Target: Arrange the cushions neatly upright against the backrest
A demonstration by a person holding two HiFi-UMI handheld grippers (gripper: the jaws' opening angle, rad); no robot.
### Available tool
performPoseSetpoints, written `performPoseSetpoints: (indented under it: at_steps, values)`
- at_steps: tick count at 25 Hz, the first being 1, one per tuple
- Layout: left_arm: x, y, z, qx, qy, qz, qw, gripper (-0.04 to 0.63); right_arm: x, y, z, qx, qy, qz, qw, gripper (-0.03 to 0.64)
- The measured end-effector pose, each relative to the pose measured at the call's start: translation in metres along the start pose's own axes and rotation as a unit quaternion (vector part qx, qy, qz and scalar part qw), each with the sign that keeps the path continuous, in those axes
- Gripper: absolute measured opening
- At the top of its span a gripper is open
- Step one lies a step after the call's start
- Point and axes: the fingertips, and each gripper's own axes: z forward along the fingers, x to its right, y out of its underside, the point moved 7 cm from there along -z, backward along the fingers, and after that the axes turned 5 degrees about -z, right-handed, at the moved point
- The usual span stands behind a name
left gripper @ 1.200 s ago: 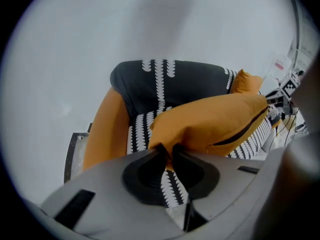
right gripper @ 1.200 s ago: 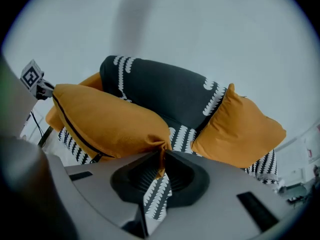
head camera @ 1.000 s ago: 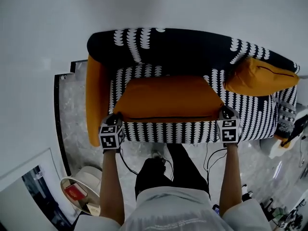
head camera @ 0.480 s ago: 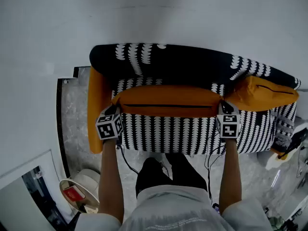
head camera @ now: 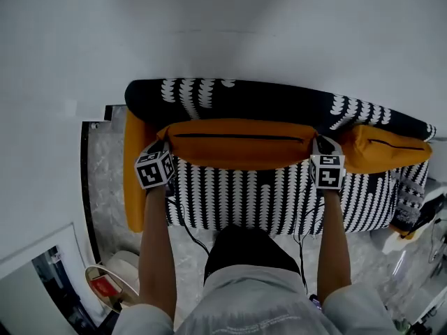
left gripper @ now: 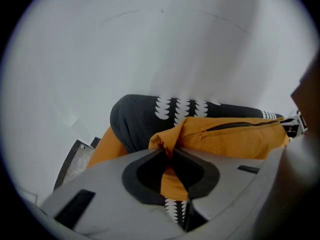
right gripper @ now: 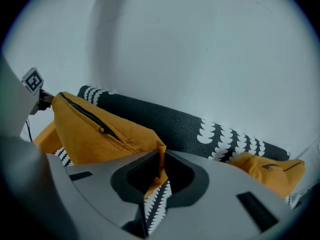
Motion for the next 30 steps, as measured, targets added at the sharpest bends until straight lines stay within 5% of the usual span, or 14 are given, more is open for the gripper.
performPoseSetpoints:
  at_steps: [9, 16, 20, 30]
  values:
    - [0.002, -0.035, 0.029, 0.019, -0.008, -0.028, 0.9994, 0.07, 0.017, -0.032, 0.027, -0.008, 0.001, -0.009, 1.0, 0.043]
    - [0.0, -0.06, 0.029, 0.066, -0.022, -0.044, 0.9966, 0.085, 0.03, -0.05, 0.027, 0.011, 0.03, 0.036, 0.999, 0.044]
    - [-0.001, -0.06, 0.011, 0.092, -0.01, -0.075, 0.9929, 0.118, 0.035, -0.056, 0.001, 0.04, 0.04, 0.057, 0.997, 0.052]
    - [-0.009, -0.023, -0.092, 0.109, 0.031, -0.05, 0.9923, 0.117, 0.0, -0.052, -0.12, 0.101, 0.051, 0.042, 0.993, 0.051]
